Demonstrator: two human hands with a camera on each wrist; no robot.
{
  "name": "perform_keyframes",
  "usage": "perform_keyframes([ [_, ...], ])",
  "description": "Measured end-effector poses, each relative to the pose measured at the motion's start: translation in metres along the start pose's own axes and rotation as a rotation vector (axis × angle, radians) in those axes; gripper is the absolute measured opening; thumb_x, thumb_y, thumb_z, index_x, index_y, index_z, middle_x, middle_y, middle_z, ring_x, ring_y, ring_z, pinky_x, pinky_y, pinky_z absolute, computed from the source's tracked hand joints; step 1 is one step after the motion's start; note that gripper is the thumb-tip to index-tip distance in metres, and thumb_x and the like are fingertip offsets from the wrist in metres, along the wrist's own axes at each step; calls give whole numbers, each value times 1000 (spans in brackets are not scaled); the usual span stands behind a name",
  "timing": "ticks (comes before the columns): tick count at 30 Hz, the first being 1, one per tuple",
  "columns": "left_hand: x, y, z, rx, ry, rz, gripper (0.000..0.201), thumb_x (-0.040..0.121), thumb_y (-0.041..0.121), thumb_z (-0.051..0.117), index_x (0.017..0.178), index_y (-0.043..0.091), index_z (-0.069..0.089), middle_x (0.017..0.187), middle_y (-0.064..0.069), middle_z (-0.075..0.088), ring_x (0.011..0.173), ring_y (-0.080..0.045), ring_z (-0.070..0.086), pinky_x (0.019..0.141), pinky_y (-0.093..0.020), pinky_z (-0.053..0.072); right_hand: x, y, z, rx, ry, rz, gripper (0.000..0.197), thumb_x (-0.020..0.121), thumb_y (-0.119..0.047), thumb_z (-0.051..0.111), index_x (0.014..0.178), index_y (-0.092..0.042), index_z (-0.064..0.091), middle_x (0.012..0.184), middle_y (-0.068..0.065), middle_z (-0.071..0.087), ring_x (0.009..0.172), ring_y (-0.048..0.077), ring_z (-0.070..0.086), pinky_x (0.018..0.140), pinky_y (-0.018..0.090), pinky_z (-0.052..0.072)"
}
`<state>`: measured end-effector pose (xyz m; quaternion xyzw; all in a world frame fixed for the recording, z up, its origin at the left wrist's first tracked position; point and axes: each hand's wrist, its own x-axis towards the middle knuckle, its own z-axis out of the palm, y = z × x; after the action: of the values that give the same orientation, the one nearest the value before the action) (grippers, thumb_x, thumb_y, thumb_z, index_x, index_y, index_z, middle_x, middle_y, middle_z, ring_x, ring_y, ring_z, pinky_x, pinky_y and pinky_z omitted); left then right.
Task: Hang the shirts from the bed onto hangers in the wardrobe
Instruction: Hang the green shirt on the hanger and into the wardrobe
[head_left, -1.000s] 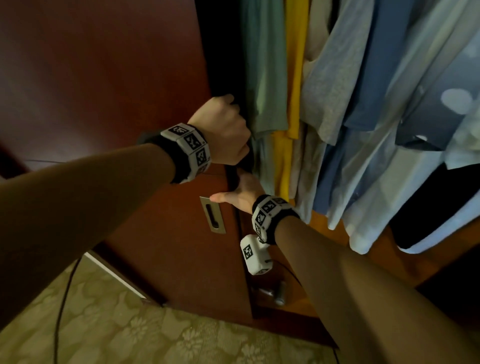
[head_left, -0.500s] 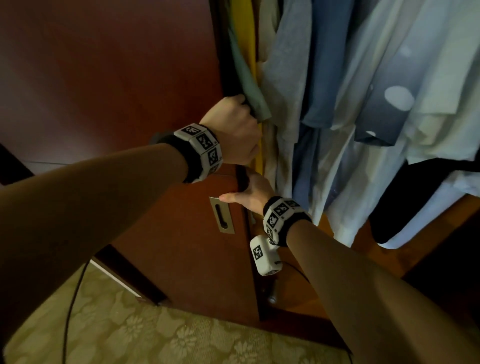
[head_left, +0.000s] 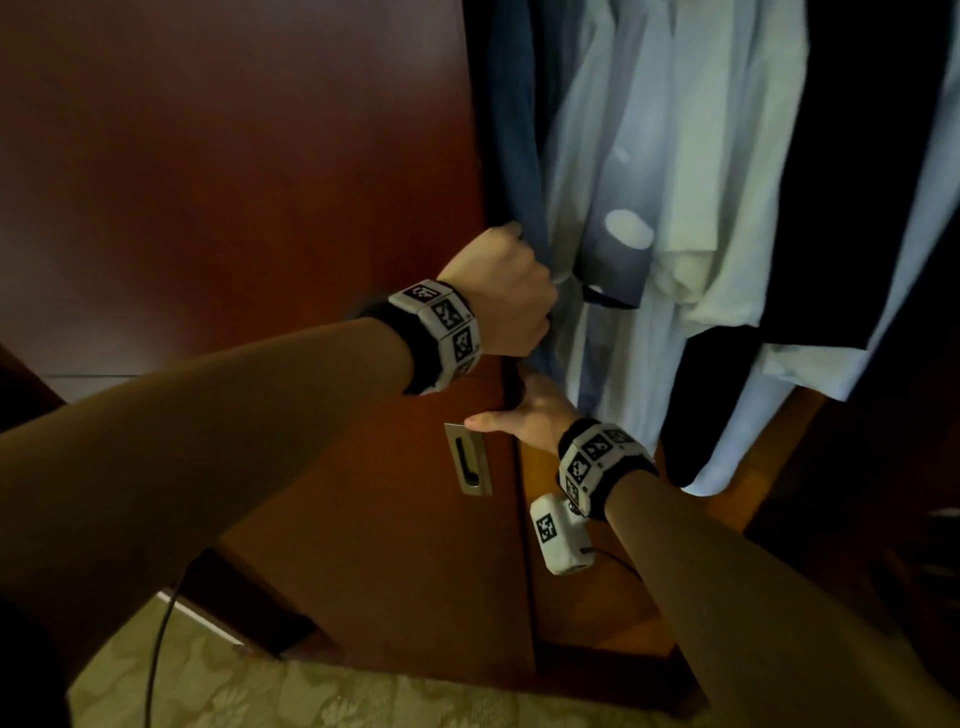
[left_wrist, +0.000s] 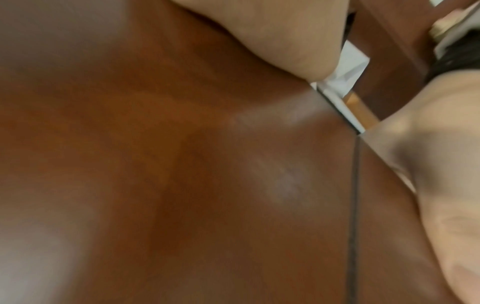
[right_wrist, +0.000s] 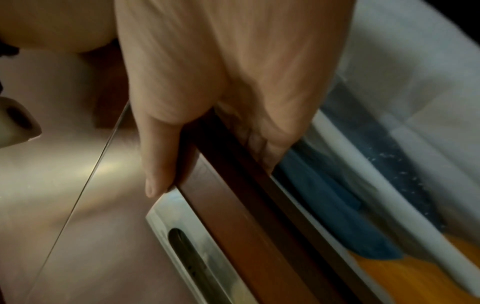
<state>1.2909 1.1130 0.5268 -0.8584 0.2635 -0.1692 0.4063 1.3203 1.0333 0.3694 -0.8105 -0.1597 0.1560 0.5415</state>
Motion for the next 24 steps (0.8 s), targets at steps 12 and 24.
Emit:
perform_keyframes([
  [12, 61, 49, -62, 5, 25, 103, 36, 101, 32, 37, 87, 16, 65, 79, -2, 61, 83, -23, 57, 89, -38, 38, -40, 38, -82, 50, 60, -16, 87, 60, -40, 92, 134, -27, 49, 129, -16, 58, 119, 1, 54, 107, 27, 42],
  [24, 122, 85, -107, -89, 42, 193, 36, 96, 28, 40, 60, 23, 43, 58, 4, 38, 58, -16, 40, 71, -34, 38, -78, 57, -144, 86, 159, 67, 48, 78, -8, 77, 120, -20, 56, 107, -12, 59, 98, 7, 54, 82, 19, 45],
])
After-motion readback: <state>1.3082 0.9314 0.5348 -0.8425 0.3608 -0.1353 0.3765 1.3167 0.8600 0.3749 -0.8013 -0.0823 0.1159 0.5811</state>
